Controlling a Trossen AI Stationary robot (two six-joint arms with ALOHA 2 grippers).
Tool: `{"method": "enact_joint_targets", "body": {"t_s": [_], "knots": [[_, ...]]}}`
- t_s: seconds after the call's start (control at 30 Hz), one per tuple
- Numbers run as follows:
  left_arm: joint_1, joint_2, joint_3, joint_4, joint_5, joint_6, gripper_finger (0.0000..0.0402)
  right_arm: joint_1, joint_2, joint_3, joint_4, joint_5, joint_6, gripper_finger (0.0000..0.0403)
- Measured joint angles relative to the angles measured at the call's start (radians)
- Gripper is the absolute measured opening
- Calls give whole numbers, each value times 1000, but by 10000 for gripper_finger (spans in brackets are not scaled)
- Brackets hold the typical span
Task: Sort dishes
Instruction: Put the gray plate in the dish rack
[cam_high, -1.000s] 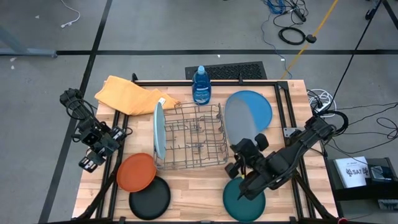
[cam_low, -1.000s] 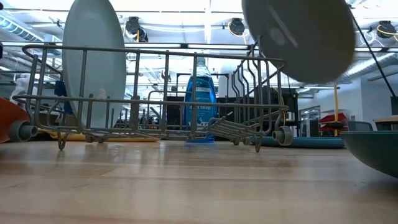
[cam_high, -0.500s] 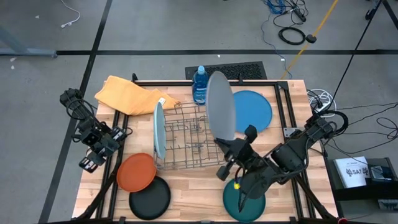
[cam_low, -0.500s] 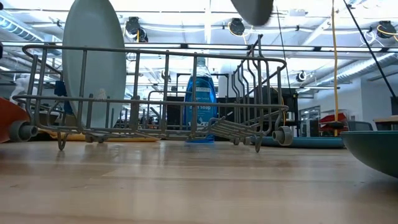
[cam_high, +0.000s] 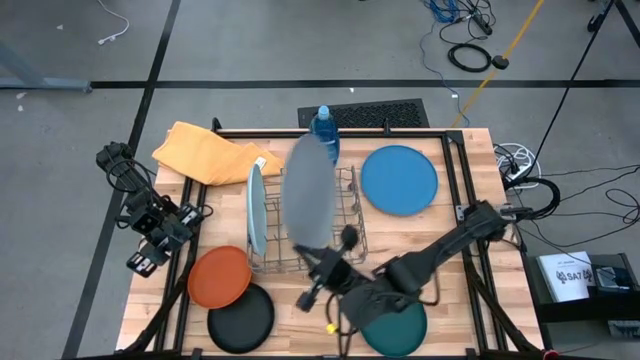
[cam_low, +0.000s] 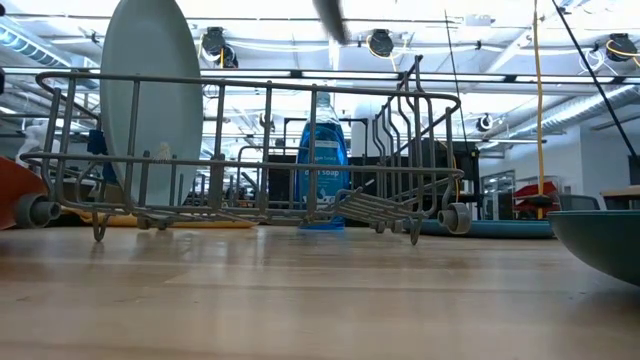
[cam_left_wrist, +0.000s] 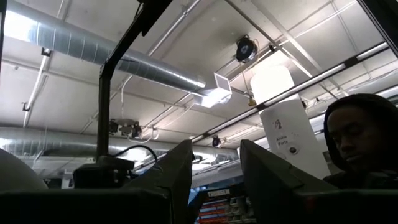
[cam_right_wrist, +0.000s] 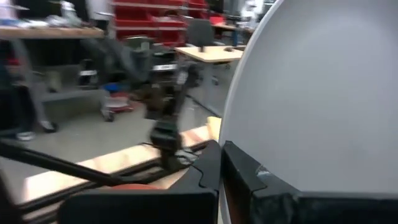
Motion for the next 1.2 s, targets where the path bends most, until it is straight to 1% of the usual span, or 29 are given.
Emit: {"method": "enact_joint_targets", "body": {"t_s": [0.13, 0.23, 0.33, 0.47, 0.6, 0.67, 0.87, 0.93, 1.03, 1.13, 1.2], "knots": [[0, 0, 0, 0, 0, 0, 137, -36, 65, 0, 207, -157, -93, 0], [0, 0, 0, 0, 0, -1, 137, -61, 84, 0, 258, -238, -135, 0], [0, 0, 0, 0, 0, -1, 137, -76, 84, 0, 260, -265, -140, 0], [0, 0, 0, 2, 0, -2, 137, -83, 84, 0, 273, -248, -160, 0], [0, 0, 0, 3, 0, -1, 137, -95, 84, 0, 305, -262, -175, 0], [0, 0, 0, 3, 0, -1, 137, -104, 82, -14, 329, -299, -167, 0], [0, 0, 0, 3, -11, -1, 137, -128, 82, -78, 519, -447, -210, 0], [0, 0, 0, 3, -19, -1, 137, -134, 82, -83, 539, -482, -216, 0], [0, 0, 0, 2, -22, -1, 137, -142, 82, -85, 548, -496, -223, 0], [0, 0, 0, 2, -23, -1, 137, -153, 82, -85, 638, -540, -246, 0], [0, 0, 0, 2, -25, -1, 137, -155, 78, -99, 679, -537, -264, 0]]}}
